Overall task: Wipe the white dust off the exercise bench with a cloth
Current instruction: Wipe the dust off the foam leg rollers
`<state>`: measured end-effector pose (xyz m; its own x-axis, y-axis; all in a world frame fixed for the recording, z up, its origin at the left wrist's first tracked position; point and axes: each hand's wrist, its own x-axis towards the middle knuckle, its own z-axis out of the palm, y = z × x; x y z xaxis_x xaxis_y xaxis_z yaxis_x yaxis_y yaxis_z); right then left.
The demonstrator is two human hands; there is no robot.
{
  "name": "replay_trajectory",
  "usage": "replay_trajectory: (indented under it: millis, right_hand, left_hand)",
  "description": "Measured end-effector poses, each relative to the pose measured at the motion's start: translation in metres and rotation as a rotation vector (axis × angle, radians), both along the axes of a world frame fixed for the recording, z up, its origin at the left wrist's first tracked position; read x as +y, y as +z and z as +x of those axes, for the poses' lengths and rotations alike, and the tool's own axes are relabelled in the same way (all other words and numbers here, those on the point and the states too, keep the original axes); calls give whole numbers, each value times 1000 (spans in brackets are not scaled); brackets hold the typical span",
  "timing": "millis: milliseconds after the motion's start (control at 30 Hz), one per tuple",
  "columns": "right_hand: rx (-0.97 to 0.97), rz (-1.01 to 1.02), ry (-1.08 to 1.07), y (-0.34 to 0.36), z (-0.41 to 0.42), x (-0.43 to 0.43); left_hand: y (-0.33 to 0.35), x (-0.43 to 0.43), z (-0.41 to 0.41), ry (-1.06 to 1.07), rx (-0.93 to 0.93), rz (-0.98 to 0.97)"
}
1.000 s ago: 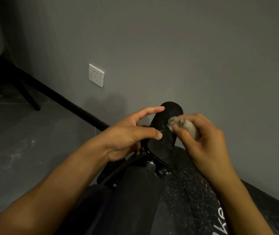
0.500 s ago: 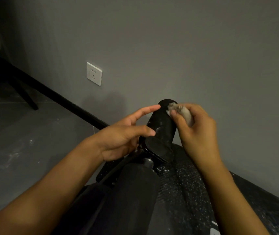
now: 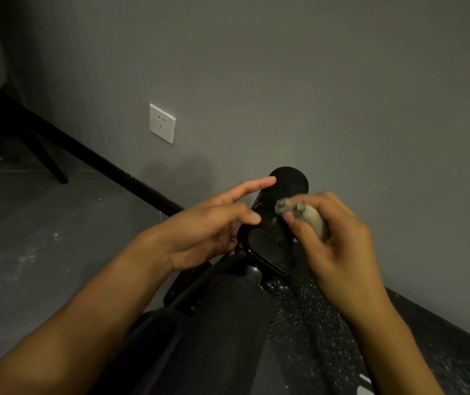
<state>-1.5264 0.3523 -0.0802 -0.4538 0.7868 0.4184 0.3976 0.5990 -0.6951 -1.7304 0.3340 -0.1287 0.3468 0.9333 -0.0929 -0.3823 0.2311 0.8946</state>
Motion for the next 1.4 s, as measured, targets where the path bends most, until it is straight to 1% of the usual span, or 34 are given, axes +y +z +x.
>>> replay_trajectory:
  millis: [67, 100, 233, 300, 400, 467, 533, 633, 667, 700, 767, 867, 1000, 1100, 1133, 1200, 1267, 1300, 1367, 1400]
  right_hand:
    - [38, -77, 102, 1, 6, -13]
    - [41, -89, 110, 2, 7, -14]
    - [-60, 68, -43, 5, -5, 9]
    - [-86, 103, -74, 7, -14, 16]
    - [-104, 91, 39, 9, -11, 6]
    - [-45, 2, 118, 8, 0, -6]
    - [-7, -50, 70, 4, 9, -6]
    - [-19, 17, -108, -4, 7, 7]
    - [5, 21, -137, -7, 4, 8]
    - [40, 2, -132, -8, 2, 5]
    - [90, -57, -52, -12, 6, -6]
    - [121, -113, 39, -16, 16, -21]
    - [117, -96, -78, -13, 7, -6]
    - [28, -39, -192, -5, -3, 19]
    - [1, -29, -220, -3, -2, 23]
    - [-1, -37, -224, -4, 2, 20]
    - [46, -55, -141, -8, 8, 4]
    - [78, -65, -96, -10, 11, -4]
    - [114, -74, -54, -14, 14, -9]
    - [112, -60, -67, -15, 13, -5]
  left_hand:
    - [-2, 1, -3, -4, -24, -15]
    - [-2, 2, -4, -9, -33, -21]
    - [0, 3, -4, -27, -68, -24]
    - [0, 3, -2, 1, -66, -31]
    - [0, 5, 0, 36, -46, -37]
    - [2, 7, 0, 48, -9, -33]
    - [6, 7, 1, 61, 55, -11]
    - [9, 6, 1, 53, 95, 2]
    - [8, 5, 0, 41, 89, -1]
    - [7, 4, -1, 28, 76, -4]
    - [3, 3, -3, 9, 40, -4]
    - [-3, 3, -3, -23, -27, -7]
    - [-7, 6, -1, -50, -87, 0]
    - [-4, 6, 3, -7, -124, -33]
    - [-1, 7, 5, 12, -109, -37]
    - [6, 8, 7, 53, 19, -9]
    - [12, 8, 6, 92, 161, 25]
    - [13, 9, 6, 97, 202, 30]
    - [15, 9, 5, 73, 225, 23]
    - [17, 9, 4, 53, 222, 14]
